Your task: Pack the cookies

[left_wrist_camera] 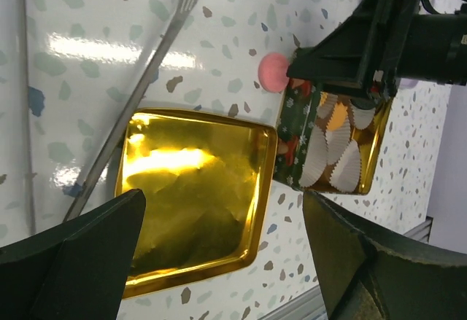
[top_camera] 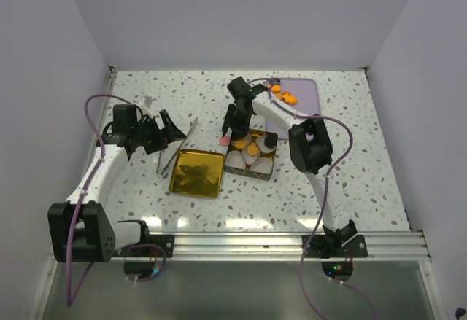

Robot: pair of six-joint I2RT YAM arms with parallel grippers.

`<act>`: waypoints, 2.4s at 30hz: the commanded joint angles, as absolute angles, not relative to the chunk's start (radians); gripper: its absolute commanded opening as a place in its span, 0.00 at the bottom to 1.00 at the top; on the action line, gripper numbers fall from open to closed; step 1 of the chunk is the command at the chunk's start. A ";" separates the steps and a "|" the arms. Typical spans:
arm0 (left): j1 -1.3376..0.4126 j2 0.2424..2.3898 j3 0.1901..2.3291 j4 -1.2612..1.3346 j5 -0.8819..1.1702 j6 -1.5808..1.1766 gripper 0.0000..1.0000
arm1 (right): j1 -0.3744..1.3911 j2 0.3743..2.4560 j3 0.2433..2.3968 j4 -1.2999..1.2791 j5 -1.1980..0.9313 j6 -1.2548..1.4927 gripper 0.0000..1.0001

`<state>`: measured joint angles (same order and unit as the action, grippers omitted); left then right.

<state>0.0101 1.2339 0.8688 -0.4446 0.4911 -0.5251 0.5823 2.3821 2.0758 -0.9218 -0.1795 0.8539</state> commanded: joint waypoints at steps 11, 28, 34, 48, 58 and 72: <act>0.041 1.428 1.092 -0.477 0.239 -0.465 0.92 | 0.601 2.046 2.020 -0.983 -0.143 0.709 0.61; 0.040 1.802 1.293 -0.457 0.068 -0.353 0.70 | 0.600 1.612 1.462 -0.913 -0.230 0.673 0.64; 0.029 1.848 1.278 -0.443 0.064 -0.342 0.52 | 0.584 1.552 1.410 -0.931 -0.203 0.663 0.64; 0.026 1.838 1.282 -0.485 0.031 -0.344 0.00 | 0.574 1.453 1.525 -1.026 -0.193 0.595 0.65; 0.025 1.484 1.385 -0.675 0.147 -0.492 0.00 | 0.575 1.269 1.237 -0.345 -0.729 0.903 0.92; 0.020 1.105 1.252 -0.479 0.514 -0.939 0.00 | 0.696 1.471 1.299 0.339 -0.888 1.178 0.99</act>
